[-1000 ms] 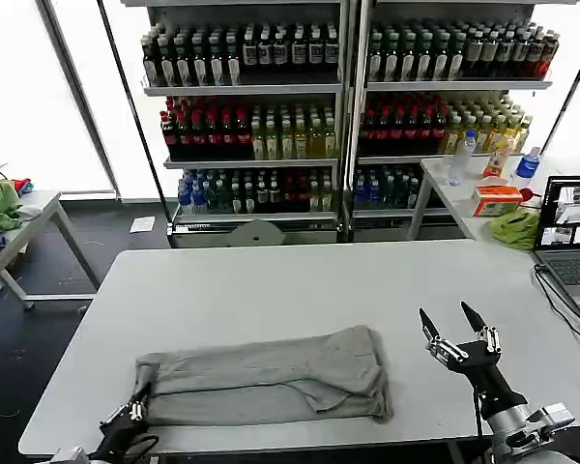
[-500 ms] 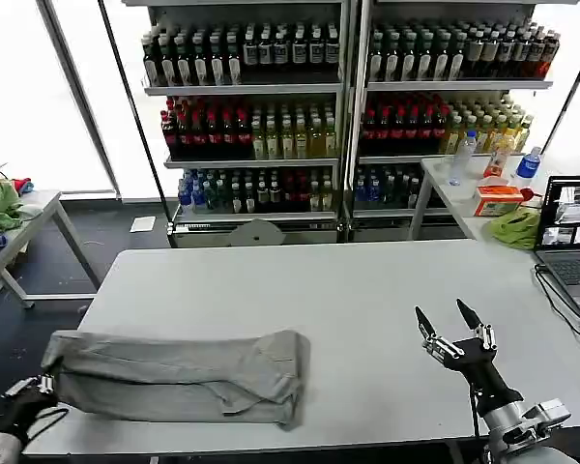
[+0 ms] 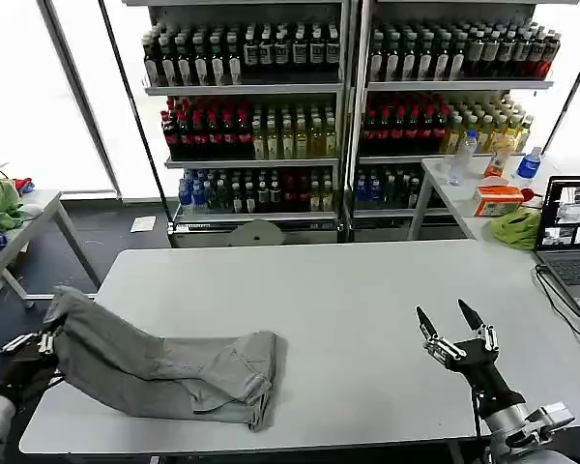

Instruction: Fold and organize the clothes.

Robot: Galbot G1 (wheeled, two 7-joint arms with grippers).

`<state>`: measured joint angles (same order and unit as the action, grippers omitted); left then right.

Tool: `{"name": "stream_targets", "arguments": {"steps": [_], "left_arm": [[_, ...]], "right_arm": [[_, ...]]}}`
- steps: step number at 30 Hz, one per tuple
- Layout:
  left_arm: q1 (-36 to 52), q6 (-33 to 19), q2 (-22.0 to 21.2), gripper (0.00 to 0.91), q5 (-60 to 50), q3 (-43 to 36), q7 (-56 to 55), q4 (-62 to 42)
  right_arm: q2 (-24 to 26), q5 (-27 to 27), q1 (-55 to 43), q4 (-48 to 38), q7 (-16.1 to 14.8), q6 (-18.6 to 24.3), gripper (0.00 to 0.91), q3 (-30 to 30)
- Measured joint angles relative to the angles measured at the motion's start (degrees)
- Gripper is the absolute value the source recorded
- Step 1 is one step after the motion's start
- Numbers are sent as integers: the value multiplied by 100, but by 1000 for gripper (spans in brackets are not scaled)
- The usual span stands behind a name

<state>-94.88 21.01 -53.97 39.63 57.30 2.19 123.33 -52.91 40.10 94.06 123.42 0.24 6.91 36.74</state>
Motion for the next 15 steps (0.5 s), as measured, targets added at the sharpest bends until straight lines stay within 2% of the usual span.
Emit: {"name": "stream_targets", "arguments": {"steps": [6, 15], "left_arm": [[279, 280, 34, 0, 350, -931, -365, 335], [547, 348, -112, 0, 413, -2208, -626, 317]], "right_arm": [[-76, -61, 66, 49, -1, -7, 907, 16], [-174, -151, 135, 62, -10, -7, 907, 45]]}}
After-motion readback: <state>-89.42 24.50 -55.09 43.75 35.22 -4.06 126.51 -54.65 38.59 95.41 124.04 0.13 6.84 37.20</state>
